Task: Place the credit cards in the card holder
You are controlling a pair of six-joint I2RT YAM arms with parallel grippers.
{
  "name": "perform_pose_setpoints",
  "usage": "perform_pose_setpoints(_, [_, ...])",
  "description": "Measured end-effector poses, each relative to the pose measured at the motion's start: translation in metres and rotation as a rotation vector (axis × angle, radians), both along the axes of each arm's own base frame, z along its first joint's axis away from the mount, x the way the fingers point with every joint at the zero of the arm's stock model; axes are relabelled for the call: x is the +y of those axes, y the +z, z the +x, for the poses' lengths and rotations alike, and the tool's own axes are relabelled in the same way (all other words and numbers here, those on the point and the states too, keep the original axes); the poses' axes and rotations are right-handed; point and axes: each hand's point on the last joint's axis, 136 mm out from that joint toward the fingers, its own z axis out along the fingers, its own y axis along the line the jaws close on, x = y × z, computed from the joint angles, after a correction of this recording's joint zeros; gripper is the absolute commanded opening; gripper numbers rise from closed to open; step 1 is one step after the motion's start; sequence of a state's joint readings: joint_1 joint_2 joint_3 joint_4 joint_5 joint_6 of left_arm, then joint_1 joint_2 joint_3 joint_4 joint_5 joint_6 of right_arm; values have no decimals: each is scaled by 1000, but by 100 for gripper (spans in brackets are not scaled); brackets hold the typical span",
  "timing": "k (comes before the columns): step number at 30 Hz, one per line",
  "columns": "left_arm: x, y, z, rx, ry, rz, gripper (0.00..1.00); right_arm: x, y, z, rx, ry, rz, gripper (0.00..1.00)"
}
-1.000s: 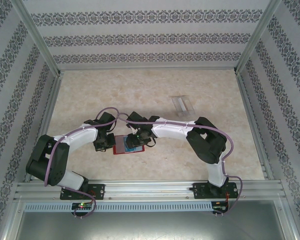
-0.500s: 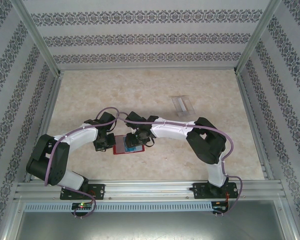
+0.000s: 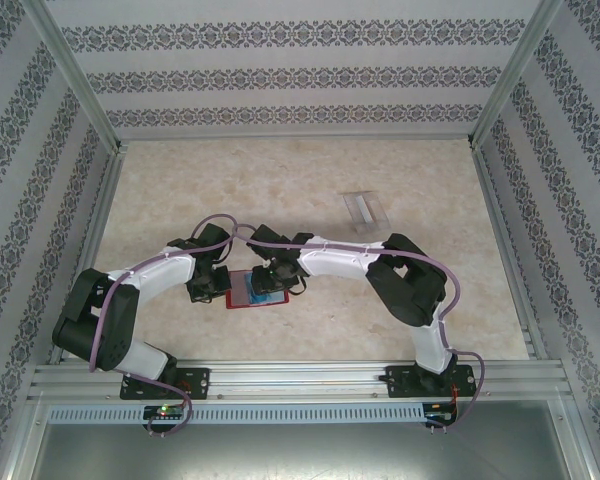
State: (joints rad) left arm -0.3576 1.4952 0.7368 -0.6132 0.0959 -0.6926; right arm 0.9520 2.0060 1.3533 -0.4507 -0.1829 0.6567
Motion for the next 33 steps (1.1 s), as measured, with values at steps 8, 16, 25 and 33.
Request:
perform_pose_setpoints(8, [0,0,0,0,0,-2,1,6,-1,-1,-4,11,6,28])
perform_pose_setpoints(16, [0,0,0,1,6,-9,1,14,1,-6,-5,20,14,22])
perform_pose_setpoints(25, [-1,0,0,3,6,-14,1,20,5,-2,-12,-26,38,6])
perform_pose_setpoints(33, [-1,-1,0,-4,10,-20,1,16,-1,-2,-9,-93,61,0])
